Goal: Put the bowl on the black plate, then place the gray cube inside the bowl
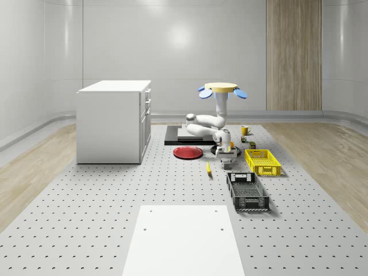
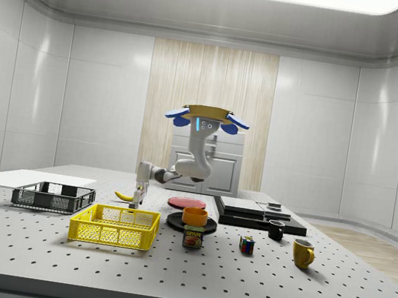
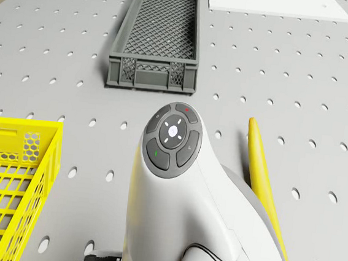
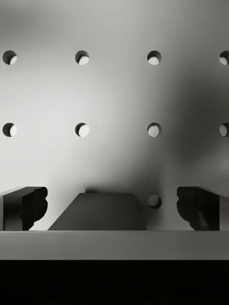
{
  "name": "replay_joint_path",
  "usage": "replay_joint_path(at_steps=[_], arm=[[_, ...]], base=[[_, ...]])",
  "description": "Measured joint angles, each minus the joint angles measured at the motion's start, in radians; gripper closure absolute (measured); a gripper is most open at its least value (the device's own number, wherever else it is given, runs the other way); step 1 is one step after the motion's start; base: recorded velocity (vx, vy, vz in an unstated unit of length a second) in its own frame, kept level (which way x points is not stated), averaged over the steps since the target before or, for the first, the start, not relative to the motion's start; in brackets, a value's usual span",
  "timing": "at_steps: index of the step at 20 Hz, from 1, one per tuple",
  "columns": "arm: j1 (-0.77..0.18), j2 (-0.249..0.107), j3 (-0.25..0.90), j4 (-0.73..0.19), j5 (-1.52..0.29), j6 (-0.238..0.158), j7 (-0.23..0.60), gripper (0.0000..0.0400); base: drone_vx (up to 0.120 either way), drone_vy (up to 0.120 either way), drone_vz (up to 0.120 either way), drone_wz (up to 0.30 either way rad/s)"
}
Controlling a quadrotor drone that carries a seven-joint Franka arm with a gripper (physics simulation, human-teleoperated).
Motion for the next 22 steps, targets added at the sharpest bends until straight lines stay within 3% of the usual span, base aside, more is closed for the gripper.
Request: replay_joint_path(at_steps=[3,22], arm=[[0.000,0.000,0.000,0.000,0.000,0.000,0.000,0.0000],[-0.049,0.007,-0.035,0.052,-0.031,0.020,0.003,0.0000]], base=[[0.120,0.000,0.000,0.000],[0.000,-0.004,0.000,0.000]])
